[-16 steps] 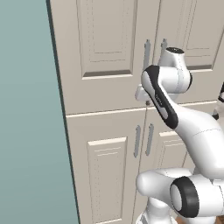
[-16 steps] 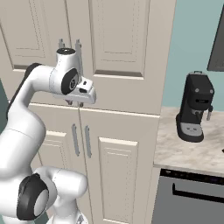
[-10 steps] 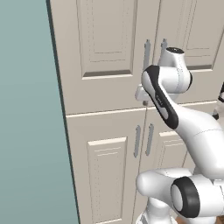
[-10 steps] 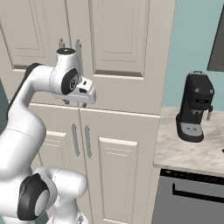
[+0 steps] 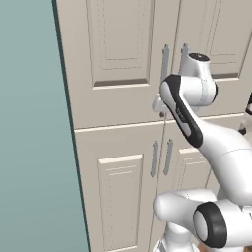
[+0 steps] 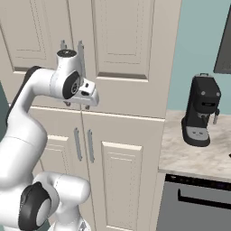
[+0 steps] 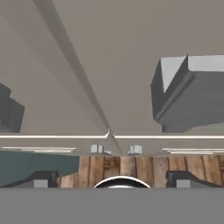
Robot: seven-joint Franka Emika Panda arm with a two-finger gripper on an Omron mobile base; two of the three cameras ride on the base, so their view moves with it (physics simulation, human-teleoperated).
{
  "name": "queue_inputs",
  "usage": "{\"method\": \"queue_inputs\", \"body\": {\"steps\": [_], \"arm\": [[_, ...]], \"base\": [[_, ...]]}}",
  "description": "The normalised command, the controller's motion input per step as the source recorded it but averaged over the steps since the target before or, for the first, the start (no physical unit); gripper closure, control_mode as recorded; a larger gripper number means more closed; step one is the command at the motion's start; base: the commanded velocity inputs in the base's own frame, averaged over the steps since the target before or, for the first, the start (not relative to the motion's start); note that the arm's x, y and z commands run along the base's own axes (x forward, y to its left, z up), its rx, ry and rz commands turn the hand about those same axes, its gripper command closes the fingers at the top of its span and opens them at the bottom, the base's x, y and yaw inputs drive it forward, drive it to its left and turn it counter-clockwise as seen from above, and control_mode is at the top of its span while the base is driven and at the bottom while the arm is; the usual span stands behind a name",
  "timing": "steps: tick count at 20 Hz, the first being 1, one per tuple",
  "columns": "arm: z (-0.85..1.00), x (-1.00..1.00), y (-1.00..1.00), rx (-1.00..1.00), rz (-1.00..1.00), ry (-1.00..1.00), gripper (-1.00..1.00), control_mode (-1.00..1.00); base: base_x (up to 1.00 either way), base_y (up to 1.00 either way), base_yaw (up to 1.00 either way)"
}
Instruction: Retrieve the tupperware from the cabinet, then place the raw meat into the tupperware to avoid contamination.
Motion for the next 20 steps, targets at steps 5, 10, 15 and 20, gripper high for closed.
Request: {"method": "queue_inputs", "body": {"steps": [5,10,15,20], "arm": [[0.07,-0.08,-0.04,0.03,0.0,-0.16,-1.0,-1.0],[0.08,-0.06,-0.05,0.04,0.0,-0.17,-1.0,-1.0],[0.11,0.0,-0.09,0.01,0.0,-0.15,-1.0,-1.0],[0.16,-0.04,-0.05,0.0,0.0,-0.15,-1.0,-1.0]], "base": [[0.0,0.0,0.0],[0.0,0.0,0.0],[0.0,0.0,0.0],[0.0,0.0,0.0]]}}
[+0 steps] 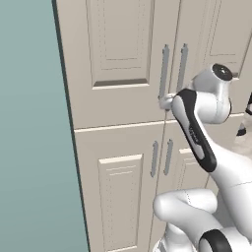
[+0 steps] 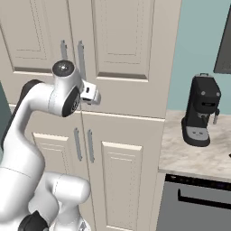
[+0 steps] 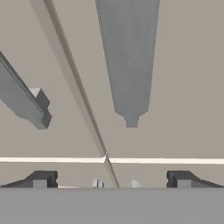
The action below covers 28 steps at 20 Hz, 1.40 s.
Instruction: Retrieve the tupperware from the cabinet, then place the raw meat into the tupperware to avoid contamination.
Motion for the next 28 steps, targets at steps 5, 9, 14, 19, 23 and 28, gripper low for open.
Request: {"method": "queue_inputs", "body": {"steps": [5,9,14,19,23,28], "arm": [[0.26,-0.06,-0.05,0.0,0.0,-0.13,-1.0,-1.0],[0.25,-0.04,-0.05,0.0,0.0,-0.15,-1.0,-1.0],[0.15,-0.01,-0.01,0.0,0.0,-0.15,-1.0,-1.0],[0.01,0.0,0.0,0.0,0.0,-0.21,-1.0,-1.0],[0.0,0.0,-0.01,0.0,0.0,-0.25,-1.0,-1.0],[0.0,0.0,-0.02,0.0,0.0,-0.22,-1.0,-1.0]], "base": [[0.0,0.0,0.0],[0.0,0.0,0.0],[0.0,0.0,0.0],[0.0,0.0,0.0],[0.0,0.0,0.0],[0.0,0.0,0.0]]}}
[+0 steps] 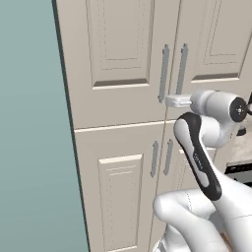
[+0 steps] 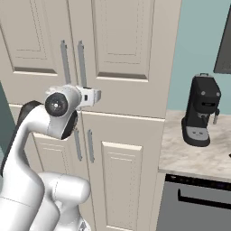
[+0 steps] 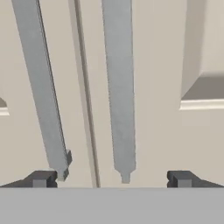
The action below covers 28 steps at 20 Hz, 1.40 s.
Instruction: Retrieve the tupperware from the cabinet, then place the raw meat into the tupperware to avoid contamination.
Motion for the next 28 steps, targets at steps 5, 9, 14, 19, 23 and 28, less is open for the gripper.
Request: {"method": "queue_inputs", "body": {"steps": [5,9,14,19,23,28], "arm": [[0.11,0.0,-0.03,0.0,0.0,-0.16,-1.0,-1.0],[0.2,0.0,-0.05,0.0,0.0,-0.11,-1.0,-1.0],[0.24,0.0,-0.04,0.0,0.0,-0.08,-1.0,-1.0],[0.23,0.0,-0.02,0.0,0.0,-0.07,-1.0,-1.0],[0.18,0.0,0.0,0.0,0.0,-0.05,-1.0,-1.0],[0.12,0.01,0.0,0.0,0.0,-0.01,-1.0,-1.0]], "base": [[0.0,0.0,0.0],[0.0,0.0,0.0],[0.0,0.0,0.0],[0.0,0.0,0.0],[0.0,0.0,0.0],[0.0,0.0,0.0]]}}
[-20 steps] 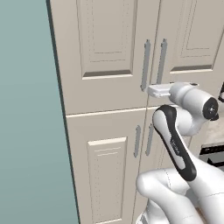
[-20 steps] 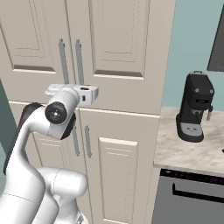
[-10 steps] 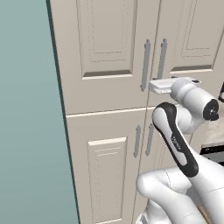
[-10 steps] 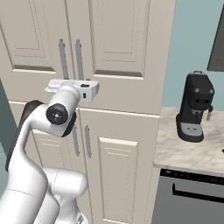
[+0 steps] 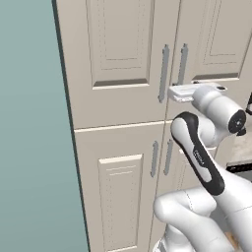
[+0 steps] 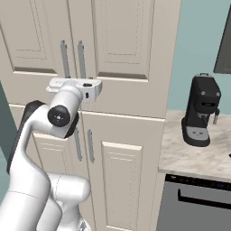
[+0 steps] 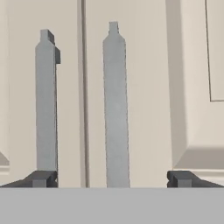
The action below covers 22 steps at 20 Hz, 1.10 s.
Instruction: Retrieve the tupperware from the cabinet, then place the raw meat into the tupperware to avoid contamination.
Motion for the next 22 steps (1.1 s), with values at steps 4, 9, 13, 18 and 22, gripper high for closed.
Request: {"method": "queue_inputs", "body": {"steps": [4,9,13,18,22], "arm": [[0.07,0.07,-0.02,0.0,0.0,0.0,-1.0,-1.0],[0.02,0.16,-0.01,0.0,0.0,0.0,-1.0,-1.0],[0.0,0.2,0.0,0.0,0.0,0.0,-1.0,-1.0],[0.0,0.21,0.0,0.0,0.0,0.0,-1.0,-1.0],[0.0,0.19,0.0,0.0,0.0,0.0,-1.0,-1.0]], "base": [[0.0,0.0,0.0],[0.0,0.0,0.0],[0.0,0.0,0.0],[0.0,0.0,0.0],[0.0,0.0,0.0]]}}
